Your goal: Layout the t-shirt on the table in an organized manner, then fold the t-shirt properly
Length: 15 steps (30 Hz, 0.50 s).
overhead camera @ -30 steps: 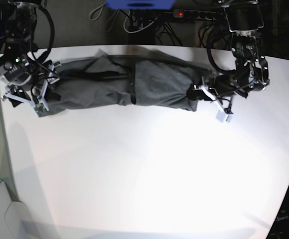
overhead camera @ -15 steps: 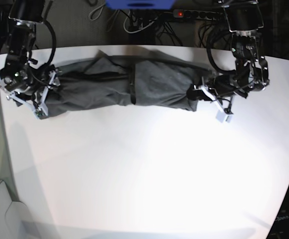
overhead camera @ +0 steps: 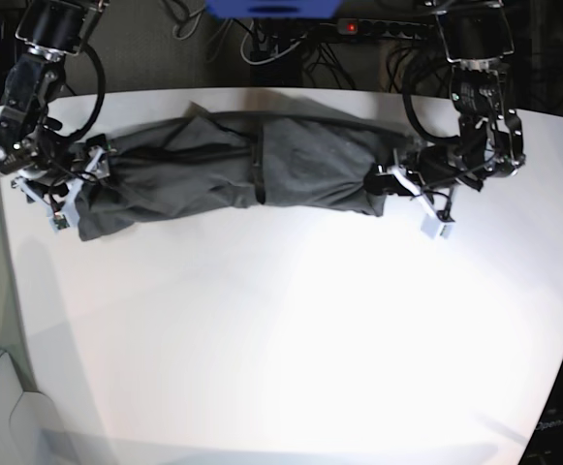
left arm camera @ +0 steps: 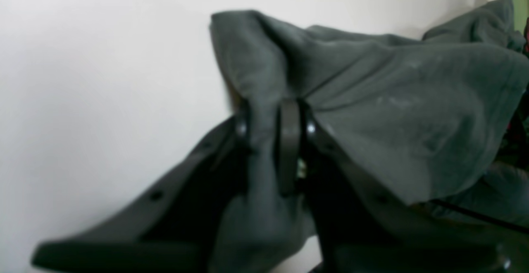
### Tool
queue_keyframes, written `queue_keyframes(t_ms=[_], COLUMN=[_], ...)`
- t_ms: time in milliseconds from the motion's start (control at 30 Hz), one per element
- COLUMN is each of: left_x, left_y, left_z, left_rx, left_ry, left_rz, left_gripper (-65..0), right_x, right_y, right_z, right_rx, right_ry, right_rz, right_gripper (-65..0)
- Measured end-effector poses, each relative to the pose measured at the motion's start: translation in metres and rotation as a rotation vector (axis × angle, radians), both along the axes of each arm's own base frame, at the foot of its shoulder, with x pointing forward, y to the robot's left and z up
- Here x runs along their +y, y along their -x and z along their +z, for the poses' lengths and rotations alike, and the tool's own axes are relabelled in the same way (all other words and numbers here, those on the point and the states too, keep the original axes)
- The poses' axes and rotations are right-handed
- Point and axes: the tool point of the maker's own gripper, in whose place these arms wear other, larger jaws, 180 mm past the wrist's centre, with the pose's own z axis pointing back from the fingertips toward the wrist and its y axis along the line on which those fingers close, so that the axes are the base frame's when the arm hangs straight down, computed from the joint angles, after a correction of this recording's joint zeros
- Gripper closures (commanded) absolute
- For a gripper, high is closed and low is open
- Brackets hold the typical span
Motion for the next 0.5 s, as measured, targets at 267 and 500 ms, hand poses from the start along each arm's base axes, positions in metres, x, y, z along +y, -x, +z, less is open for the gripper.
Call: queue_keyframes(t_ms=[267,500], left_x=[0.0,0.0], left_y=[0.0,0.0], left_z=[0.0,0.0], left_rx=[-0.001,-0.001], left_ry=[0.001,0.001], left_rz=[0.0,0.001], left_gripper=[-0.4,-0.4], right_x=[0.017,0.019], right_y=[0.0,-0.001], right_z=[-0.003,-0.003], right_rx=[-0.009,-0.006], right_ry=[-0.053,-0.04], right_rz=[0.012,0.033], right_gripper=[0.0,0.0])
